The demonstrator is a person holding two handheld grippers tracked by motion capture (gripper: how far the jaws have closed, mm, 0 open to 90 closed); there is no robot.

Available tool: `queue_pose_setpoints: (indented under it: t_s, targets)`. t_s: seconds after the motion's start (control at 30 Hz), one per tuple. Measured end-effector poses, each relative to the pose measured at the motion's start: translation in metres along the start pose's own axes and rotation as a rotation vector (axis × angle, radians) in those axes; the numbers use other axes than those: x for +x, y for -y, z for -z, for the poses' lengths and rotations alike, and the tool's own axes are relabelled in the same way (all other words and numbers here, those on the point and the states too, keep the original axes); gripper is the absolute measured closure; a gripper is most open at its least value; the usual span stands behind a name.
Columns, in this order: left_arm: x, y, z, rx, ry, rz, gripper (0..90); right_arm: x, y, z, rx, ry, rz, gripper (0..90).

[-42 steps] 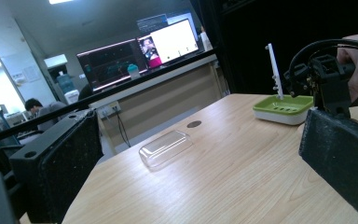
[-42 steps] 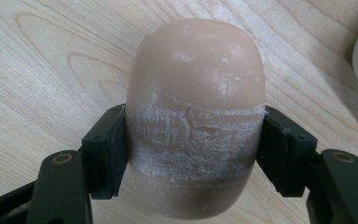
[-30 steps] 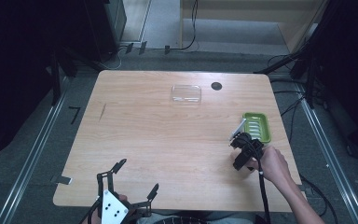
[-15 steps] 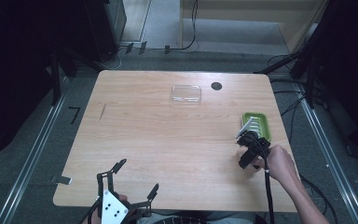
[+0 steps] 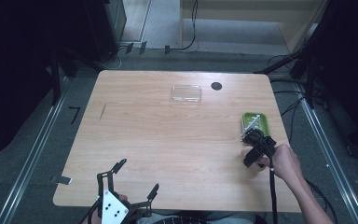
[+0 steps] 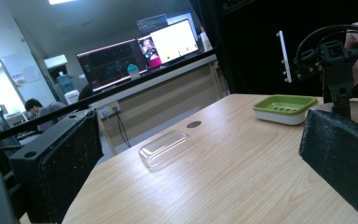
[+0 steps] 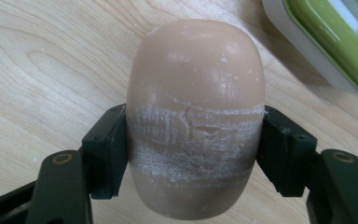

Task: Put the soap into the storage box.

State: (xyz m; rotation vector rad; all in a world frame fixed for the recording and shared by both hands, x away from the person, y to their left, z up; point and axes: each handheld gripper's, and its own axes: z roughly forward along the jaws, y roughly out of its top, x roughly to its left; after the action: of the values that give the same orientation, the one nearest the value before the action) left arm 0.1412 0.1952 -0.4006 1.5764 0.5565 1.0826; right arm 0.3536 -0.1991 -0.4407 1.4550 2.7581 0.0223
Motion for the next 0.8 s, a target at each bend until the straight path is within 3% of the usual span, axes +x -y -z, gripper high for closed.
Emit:
queue_pose_setpoints:
  t_s: [0.8]
  targets:
    - [0.0, 0.0, 0.0, 0.0, 0.001, 0.0, 0.0, -0.025, 0.009, 0.004, -0.012, 0.001, -0.061, 33.8]
